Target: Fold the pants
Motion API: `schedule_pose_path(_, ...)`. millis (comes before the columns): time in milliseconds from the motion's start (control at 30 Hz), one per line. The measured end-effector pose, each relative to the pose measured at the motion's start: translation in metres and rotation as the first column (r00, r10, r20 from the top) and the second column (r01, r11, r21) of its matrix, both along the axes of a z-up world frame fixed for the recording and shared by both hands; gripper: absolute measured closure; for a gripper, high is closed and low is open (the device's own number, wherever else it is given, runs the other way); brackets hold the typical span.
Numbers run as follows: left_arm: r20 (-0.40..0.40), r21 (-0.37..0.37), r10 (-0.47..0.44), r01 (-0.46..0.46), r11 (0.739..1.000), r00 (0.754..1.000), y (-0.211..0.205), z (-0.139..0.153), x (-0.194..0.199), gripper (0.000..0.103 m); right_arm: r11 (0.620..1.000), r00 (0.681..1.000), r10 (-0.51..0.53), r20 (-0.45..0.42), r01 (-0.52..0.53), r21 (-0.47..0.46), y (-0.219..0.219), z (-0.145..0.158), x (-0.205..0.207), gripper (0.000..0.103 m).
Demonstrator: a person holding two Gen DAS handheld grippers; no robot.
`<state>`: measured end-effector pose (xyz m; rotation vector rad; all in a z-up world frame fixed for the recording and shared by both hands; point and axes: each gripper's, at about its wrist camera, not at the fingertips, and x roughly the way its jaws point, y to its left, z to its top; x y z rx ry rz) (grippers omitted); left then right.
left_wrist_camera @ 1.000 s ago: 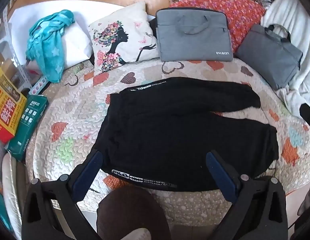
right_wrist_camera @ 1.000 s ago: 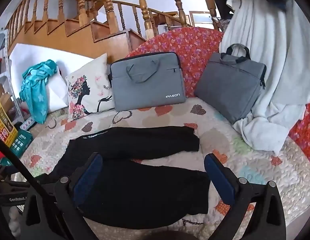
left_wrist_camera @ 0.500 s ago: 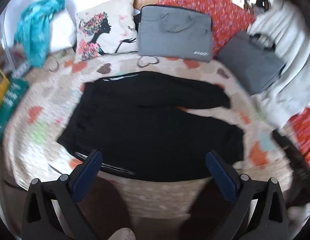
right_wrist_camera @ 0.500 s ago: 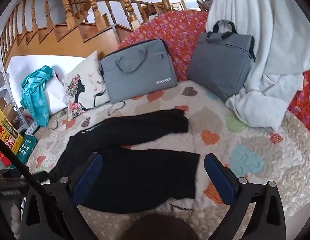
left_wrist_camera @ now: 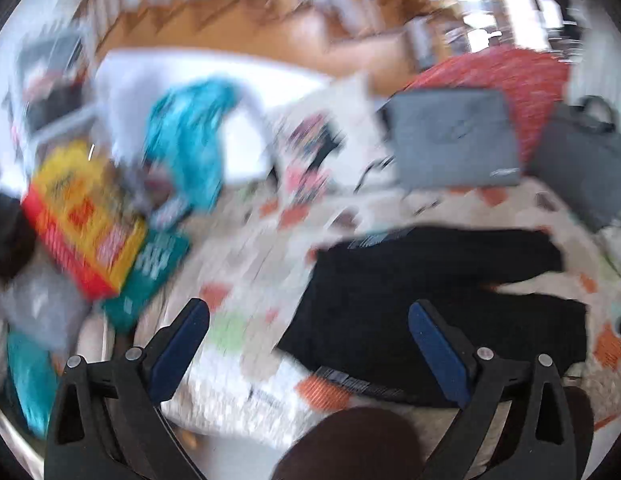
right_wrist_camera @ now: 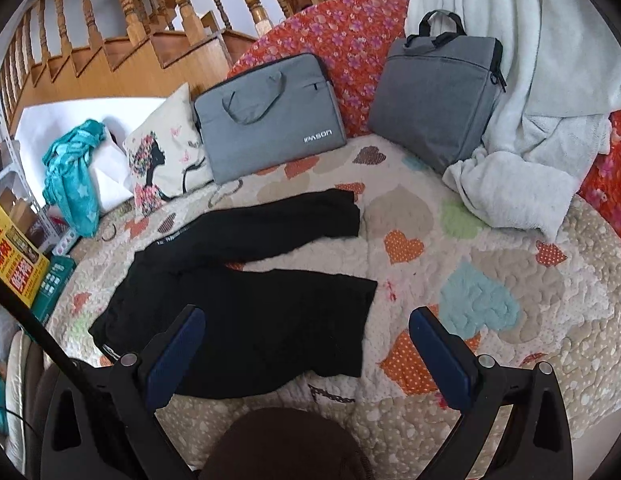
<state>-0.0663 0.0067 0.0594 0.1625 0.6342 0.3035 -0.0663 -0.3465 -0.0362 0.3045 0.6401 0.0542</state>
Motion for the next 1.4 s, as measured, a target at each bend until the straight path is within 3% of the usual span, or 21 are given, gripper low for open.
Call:
schedule_pose_path(100, -0.066, -0.131, 0.103, -0.111, 0.985, 0.992, 0.054, -0.021, 0.014, 0.007, 1.0, 0.999, -0.012, -0.041, 0.012, 0.003, -0.005, -0.006, 0.003, 0.0)
schedule_pose_path(167, -0.096, -0.181, 0.148, -0.164, 0.97, 0.984, 0.082, -0.027, 0.025, 0.02, 1.0, 0.997, -0.017, -0.071, 0.017, 0.002, -0.006, -0.01, 0.006, 0.0)
schedule_pose_path(267, -0.142, -0.27, 0.178, -0.211, 0.939, 0.974, 0.118, -0.043, 0.038, 0.02, 0.999, 0.995, -0.033, -0.098, 0.03, -0.029, -0.005, -0.012, 0.009, 0.0)
schedule_pose_path(467, -0.19, -0.401, 0.09, -0.161, 0.902, 0.978, 0.156, -0.084, 0.079, 0.02, 0.997, 0.986, -0.078, -0.146, 0.076, -0.019, -0.001, -0.018, 0.016, 0.0)
schedule_pose_path(600, -0.284, -0.441, -0.003, -0.127, 0.888, 0.959, 0.169, -0.125, 0.118, 0.02, 0.99, 0.97, -0.139, -0.2, 0.144, 0.01, -0.008, -0.037, 0.022, 0.0)
schedule_pose_path(633, -0.309, -0.448, -0.034, -0.114, 0.887, 0.95, 0.171, -0.137, 0.13, 0.026, 0.987, 0.965, -0.151, -0.213, 0.158, 0.014, -0.009, -0.041, 0.024, 0.0)
schedule_pose_path(667, -0.326, -0.448, -0.069, -0.09, 0.889, 0.943, 0.171, -0.148, 0.142, 0.046, 0.985, 0.958, -0.165, -0.233, 0.174, 0.019, -0.009, -0.046, 0.026, 0.0)
schedule_pose_path(733, -0.355, -0.432, -0.133, -0.036, 0.901, 0.925, 0.164, -0.162, 0.164, 0.07, 0.98, 0.943, -0.187, -0.276, 0.197, 0.012, -0.005, -0.057, 0.032, 0.0)
schedule_pose_path(800, -0.369, -0.434, -0.212, 0.034, 0.9, 0.905, 0.154, -0.175, 0.192, 0.071, 0.976, 0.93, -0.207, -0.305, 0.216, -0.004, -0.001, -0.063, 0.035, 0.0)
schedule_pose_path(933, -0.407, -0.439, -0.281, 0.083, 0.895, 0.869, 0.144, -0.2, 0.23, 0.072, 0.969, 0.904, -0.241, -0.354, 0.242, -0.043, 0.01, -0.066, 0.042, 0.0)
schedule_pose_path(967, -0.41, -0.452, -0.317, 0.111, 0.885, 0.855, 0.139, -0.205, 0.236, 0.086, 0.968, 0.898, -0.247, -0.363, 0.246, -0.051, 0.013, -0.065, 0.043, 0.0)
schedule_pose_path(1000, -0.42, -0.442, -0.329, 0.126, 0.888, 0.846, 0.134, -0.209, 0.238, 0.091, 0.967, 0.893, -0.253, -0.371, 0.25, -0.057, 0.016, -0.064, 0.044, 0.0)
schedule_pose_path(1033, -0.428, -0.417, -0.321, 0.131, 0.9, 0.845, 0.132, -0.21, 0.24, 0.093, 0.965, 0.889, -0.26, -0.377, 0.256, -0.063, 0.019, -0.062, 0.045, 0.0)
schedule_pose_path(1133, -0.404, -0.466, -0.29, 0.078, 0.881, 0.867, 0.152, -0.204, 0.24, 0.097, 0.959, 0.882, -0.281, -0.377, 0.273, -0.076, 0.024, -0.054, 0.044, 0.0)
schedule_pose_path(1233, -0.397, -0.549, -0.285, 0.023, 0.835, 0.872, 0.182, -0.206, 0.24, 0.096, 0.953, 0.882, -0.3, -0.362, 0.293, -0.078, 0.027, -0.046, 0.038, 0.0)
schedule_pose_path(1367, -0.389, -0.543, -0.273, 0.02, 0.839, 0.88, 0.186, -0.206, 0.229, 0.092, 0.951, 0.878, -0.303, -0.37, 0.306, -0.051, 0.024, -0.049, 0.037, 0.0)
schedule_pose_path(1400, -0.367, -0.573, -0.28, 0.021, 0.819, 0.887, 0.19, -0.203, 0.226, 0.09, 0.95, 0.878, -0.3, -0.372, 0.309, -0.038, 0.021, -0.051, 0.037, 0.0)
